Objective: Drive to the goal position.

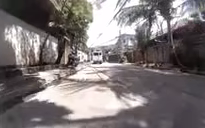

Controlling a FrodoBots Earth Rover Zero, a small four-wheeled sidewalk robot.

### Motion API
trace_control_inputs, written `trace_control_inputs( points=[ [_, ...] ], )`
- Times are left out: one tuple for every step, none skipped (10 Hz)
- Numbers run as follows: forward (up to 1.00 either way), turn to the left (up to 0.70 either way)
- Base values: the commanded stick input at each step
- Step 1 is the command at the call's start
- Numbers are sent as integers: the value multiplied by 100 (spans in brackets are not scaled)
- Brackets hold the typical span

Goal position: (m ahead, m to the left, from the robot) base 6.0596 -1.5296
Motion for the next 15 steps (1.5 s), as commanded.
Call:
trace_control_inputs(
  points=[
    [85, 0],
    [85, 0],
    [85, 0],
    [85, 0],
    [85, 0],
    [85, 0],
    [85, 0],
    [85, 0],
    [85, 0],
    [85, 0],
    [85, 0],
    [85, 0],
    [85, 0],
    [85, 0],
    [85, 0]
  ],
)
